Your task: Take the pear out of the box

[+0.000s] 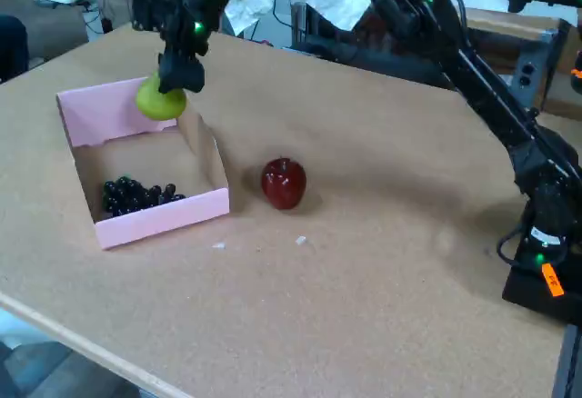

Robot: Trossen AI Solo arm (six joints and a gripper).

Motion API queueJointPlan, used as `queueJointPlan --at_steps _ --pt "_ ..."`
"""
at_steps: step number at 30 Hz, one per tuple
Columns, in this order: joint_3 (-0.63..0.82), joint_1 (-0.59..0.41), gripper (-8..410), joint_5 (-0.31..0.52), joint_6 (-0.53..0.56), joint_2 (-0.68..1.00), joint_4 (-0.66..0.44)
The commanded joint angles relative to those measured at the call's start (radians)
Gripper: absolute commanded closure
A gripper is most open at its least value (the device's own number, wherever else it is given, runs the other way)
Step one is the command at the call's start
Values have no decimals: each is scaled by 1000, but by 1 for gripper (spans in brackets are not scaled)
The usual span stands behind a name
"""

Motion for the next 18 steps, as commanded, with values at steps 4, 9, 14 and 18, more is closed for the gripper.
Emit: queueJointPlan --at_steps 4,9,14,18 --pt "0 16 402 102 77 -64 -195" --pt "0 18 402 124 111 -83 -248" --pt "0 19 402 174 130 -91 -296" --pt "-1 20 402 197 153 -105 -318"
